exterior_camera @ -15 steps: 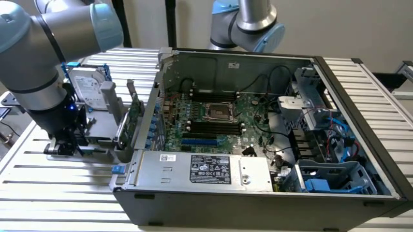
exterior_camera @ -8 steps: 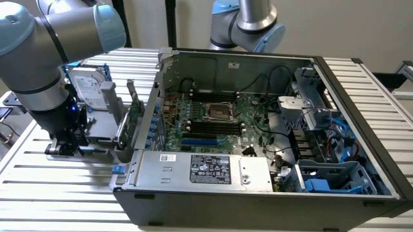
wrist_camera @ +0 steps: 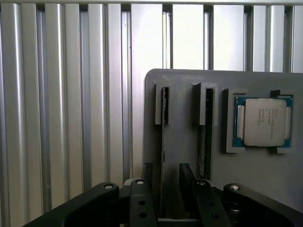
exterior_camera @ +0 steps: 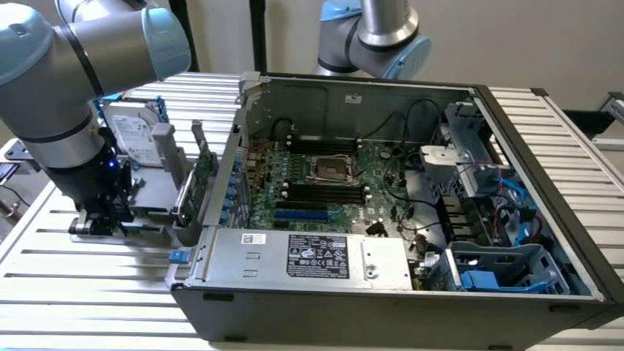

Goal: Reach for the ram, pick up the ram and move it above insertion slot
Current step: 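Pick up the ram and move it above insertion slot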

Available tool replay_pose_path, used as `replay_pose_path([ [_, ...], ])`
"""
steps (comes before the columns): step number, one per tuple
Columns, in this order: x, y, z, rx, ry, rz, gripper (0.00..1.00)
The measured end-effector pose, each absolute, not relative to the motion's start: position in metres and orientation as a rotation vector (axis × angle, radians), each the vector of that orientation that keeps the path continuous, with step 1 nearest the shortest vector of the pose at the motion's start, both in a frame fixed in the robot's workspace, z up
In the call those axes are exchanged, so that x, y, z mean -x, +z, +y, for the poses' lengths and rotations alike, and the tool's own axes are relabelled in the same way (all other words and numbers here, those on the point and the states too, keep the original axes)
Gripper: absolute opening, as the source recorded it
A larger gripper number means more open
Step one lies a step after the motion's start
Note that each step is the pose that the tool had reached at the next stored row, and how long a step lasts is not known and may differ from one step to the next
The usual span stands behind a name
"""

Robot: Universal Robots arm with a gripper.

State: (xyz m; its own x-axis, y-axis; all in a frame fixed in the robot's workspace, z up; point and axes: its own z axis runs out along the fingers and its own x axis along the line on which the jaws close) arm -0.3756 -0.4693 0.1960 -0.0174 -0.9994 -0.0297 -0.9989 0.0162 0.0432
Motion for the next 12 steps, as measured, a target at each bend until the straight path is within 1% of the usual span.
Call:
replay_pose_path([
  [1, 0.3755, 0.1959, -0.4693, -2.196, -0.081, -2.233, 0.34],
  [4, 0.3754, 0.1959, -0.4693, -2.196, -0.081, -2.233, 0.16],
  [6, 0.3754, 0.1959, -0.4693, -2.196, -0.081, -2.233, 0.16],
  [7, 0.3754, 0.1959, -0.4693, -2.196, -0.081, -2.233, 0.13],
  [12, 0.3755, 0.1959, -0.4693, -2.196, -0.081, -2.233, 0.13],
])
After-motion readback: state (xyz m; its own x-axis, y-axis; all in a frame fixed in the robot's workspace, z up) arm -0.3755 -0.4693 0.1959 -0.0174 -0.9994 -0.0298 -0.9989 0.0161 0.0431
